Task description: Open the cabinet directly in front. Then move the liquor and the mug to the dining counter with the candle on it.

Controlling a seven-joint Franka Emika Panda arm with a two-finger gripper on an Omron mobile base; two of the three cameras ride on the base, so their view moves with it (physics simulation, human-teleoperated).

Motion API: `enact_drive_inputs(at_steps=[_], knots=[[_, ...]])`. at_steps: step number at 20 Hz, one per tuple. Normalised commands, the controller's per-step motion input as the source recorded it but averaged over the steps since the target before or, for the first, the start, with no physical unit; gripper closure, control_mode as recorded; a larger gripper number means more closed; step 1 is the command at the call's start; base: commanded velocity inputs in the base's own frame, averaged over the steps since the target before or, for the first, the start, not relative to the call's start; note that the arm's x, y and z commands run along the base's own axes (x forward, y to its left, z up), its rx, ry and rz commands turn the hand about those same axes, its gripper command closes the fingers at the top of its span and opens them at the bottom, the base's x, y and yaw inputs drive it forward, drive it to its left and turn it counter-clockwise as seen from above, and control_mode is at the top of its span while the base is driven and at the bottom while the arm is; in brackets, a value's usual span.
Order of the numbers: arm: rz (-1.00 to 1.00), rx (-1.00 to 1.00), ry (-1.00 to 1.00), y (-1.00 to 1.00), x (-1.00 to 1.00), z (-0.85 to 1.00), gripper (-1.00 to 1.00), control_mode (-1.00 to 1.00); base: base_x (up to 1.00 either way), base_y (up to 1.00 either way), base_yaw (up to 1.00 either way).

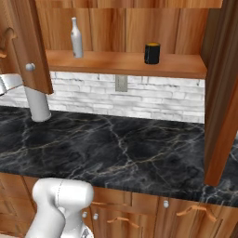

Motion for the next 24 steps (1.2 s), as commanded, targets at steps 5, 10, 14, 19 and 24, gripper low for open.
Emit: enact_drive_inputs(at_steps=[5, 10, 14, 19, 24], knots=[[0.0, 0.0, 0.0, -0.04, -0.68, 0.08, 1.0, -1.0, 0.0, 0.0, 0.0], [0.0, 0.0, -0.01, -0.36, -0.53, 0.51, 1.0, -1.0, 0.0, 0.0, 0.0], [0.0, 0.0, 0.0, -0.4, -0.23, 0.4, -1.0, -1.0, 0.0, 0.0, 0.0], [0.0, 0.0, 0.0, -0.42, -0.08, 0.17, -1.0, -1.0, 0.0, 0.0, 0.0], [0.0, 0.0, 0.0, -0.56, -0.04, 0.05, -1.0, -1.0, 0.0, 0.0, 0.0]])
